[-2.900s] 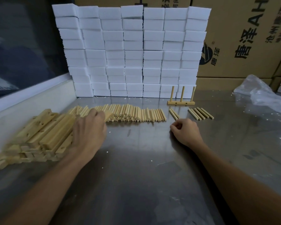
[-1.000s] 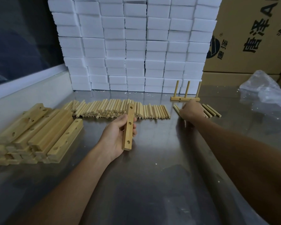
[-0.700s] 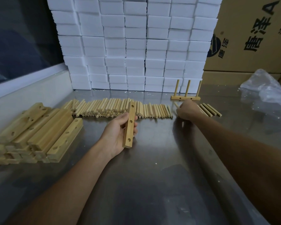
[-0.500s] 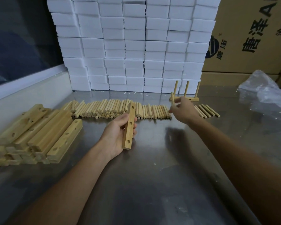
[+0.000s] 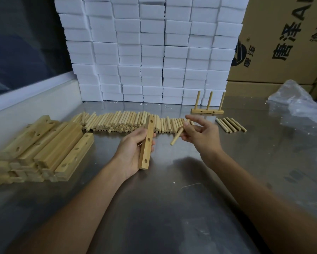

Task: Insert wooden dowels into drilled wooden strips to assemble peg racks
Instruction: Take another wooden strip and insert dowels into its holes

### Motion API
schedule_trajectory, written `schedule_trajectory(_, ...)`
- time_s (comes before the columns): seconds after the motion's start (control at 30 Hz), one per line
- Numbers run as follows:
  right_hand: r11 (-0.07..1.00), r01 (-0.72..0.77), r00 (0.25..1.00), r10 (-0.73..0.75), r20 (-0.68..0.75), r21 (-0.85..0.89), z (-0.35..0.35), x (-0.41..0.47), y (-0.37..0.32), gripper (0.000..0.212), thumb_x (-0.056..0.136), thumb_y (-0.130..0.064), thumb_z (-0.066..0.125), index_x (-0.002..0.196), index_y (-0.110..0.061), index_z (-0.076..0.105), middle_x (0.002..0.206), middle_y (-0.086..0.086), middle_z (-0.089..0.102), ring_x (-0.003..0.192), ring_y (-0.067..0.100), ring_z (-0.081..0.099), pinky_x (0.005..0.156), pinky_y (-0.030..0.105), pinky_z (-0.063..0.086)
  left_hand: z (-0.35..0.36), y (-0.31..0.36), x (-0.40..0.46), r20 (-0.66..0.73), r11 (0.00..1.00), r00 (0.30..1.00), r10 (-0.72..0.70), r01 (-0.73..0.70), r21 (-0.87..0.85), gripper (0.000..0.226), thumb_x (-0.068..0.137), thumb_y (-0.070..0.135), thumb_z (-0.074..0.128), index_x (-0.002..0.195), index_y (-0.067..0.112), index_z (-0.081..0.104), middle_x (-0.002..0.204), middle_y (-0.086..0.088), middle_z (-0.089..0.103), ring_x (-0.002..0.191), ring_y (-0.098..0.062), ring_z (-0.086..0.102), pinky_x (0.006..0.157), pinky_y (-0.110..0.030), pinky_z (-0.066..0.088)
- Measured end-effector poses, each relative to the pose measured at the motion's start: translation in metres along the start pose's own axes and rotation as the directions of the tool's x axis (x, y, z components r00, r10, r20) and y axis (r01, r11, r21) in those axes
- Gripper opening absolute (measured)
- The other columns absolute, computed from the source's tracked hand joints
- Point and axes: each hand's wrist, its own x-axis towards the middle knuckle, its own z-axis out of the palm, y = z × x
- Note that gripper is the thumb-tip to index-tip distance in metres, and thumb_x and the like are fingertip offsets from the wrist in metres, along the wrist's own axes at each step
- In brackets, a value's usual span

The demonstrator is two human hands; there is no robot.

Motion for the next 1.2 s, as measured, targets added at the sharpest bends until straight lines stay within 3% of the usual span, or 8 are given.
schedule_trajectory(0.13,0.994,-0.059,0.998,0.060,0.002,0.091,0.005,-0.001,0.000,0.016,0.098,-0.011,0.058,0.108,-0.011,0.070,0.081,0.001,0.076,0.074,0.012,0.071,0.068,0.021,0.057,0.001,0.000,-0.001,0.000,1.000,1.000,0.006,-0.006,0.008,0.022,0.100,0.010,0.048,0.104,0.009,0.070,0.082,-0.009,0.071,0.061,-0.014,0.063,0.055,-0.026,0.053)
schedule_trajectory(0.23,0.985,-0.116,0.993,0.114,0.027,0.126,0.007,-0.001,-0.001,0.019,0.100,-0.010,0.054,0.111,-0.010,0.069,0.085,0.005,0.071,0.071,0.011,0.068,0.067,0.022,0.056,0.001,0.000,-0.002,0.006,1.000,1.000,0.011,-0.011,0.013,0.022,0.100,0.009,0.048,0.106,0.009,0.069,0.082,-0.009,0.071,0.061,-0.014,0.062,0.056,-0.026,0.053)
schedule_trajectory(0.4,0.989,-0.136,0.990,0.137,-0.021,0.051,0.006,-0.001,-0.002,0.015,0.098,-0.010,0.055,0.107,-0.013,0.068,0.085,0.002,0.071,0.057,0.003,0.062,0.049,0.017,0.047,0.002,0.000,-0.002,0.012,1.000,1.000,0.015,-0.015,0.017,0.022,0.100,0.010,0.049,0.107,0.010,0.069,0.082,-0.008,0.071,0.061,-0.014,0.062,0.056,-0.026,0.052)
schedule_trajectory(0.53,0.988,-0.045,0.998,0.039,-0.042,-0.146,0.006,-0.001,0.000,0.007,0.088,-0.013,0.070,0.083,-0.010,0.073,0.075,0.000,0.075,0.057,0.003,0.065,0.049,0.017,0.048,0.001,0.000,-0.002,0.018,1.000,1.000,0.012,-0.012,0.007,0.022,0.100,0.011,0.049,0.111,0.011,0.068,0.081,-0.007,0.072,0.061,-0.014,0.062,0.056,-0.026,0.053)
schedule_trajectory(0.67,0.966,0.048,0.999,-0.048,0.005,-0.255,0.010,-0.002,0.000,0.007,0.085,-0.012,0.075,0.078,-0.012,0.074,0.072,-0.001,0.074,0.060,0.007,0.068,0.050,0.014,0.047,0.001,-0.001,-0.001,0.014,1.000,1.000,0.016,-0.017,0.016,0.022,0.100,0.011,0.049,0.112,0.011,0.068,0.082,-0.008,0.071,0.062,-0.014,0.061,0.057,-0.026,0.052)
schedule_trajectory(0.87,0.882,0.279,0.959,-0.236,0.158,-0.379,0.019,-0.004,-0.004,0.009,0.087,-0.011,0.072,0.085,-0.019,0.074,0.075,-0.007,0.072,0.066,0.003,0.068,0.057,0.011,0.049,0.001,-0.001,-0.001,0.023,0.999,0.999,0.027,-0.028,0.027,0.024,0.096,0.011,0.055,0.116,0.012,0.069,0.084,-0.007,0.070,0.064,-0.014,0.061,0.059,-0.026,0.051)
schedule_trajectory(1.0,0.734,0.490,0.872,-0.419,0.253,-0.471,0.023,-0.005,-0.007,0.012,0.092,-0.021,0.068,0.099,-0.014,0.075,0.083,-0.012,0.071,0.069,0.005,0.065,0.061,0.014,0.051,0.001,-0.001,-0.002,0.047,0.996,0.997,0.059,-0.062,0.057,0.035,0.088,0.013,0.064,0.122,0.011,0.068,0.085,-0.006,0.069,0.067,-0.016,0.060,0.061,-0.026,0.050)
schedule_trajectory(1.2,0.632,0.560,0.823,-0.499,0.272,-0.535,0.029,-0.002,-0.013,0.016,0.090,-0.020,0.071,0.103,-0.013,0.076,0.082,-0.013,0.068,0.078,-0.014,0.060,0.068,0.003,0.045,0.004,-0.002,-0.004,0.061,0.995,0.995,0.084,-0.087,0.045,0.050,0.074,0.014,0.072,0.123,0.009,0.069,0.088,-0.008,0.070,0.065,-0.018,0.060,0.059,-0.027,0.050)
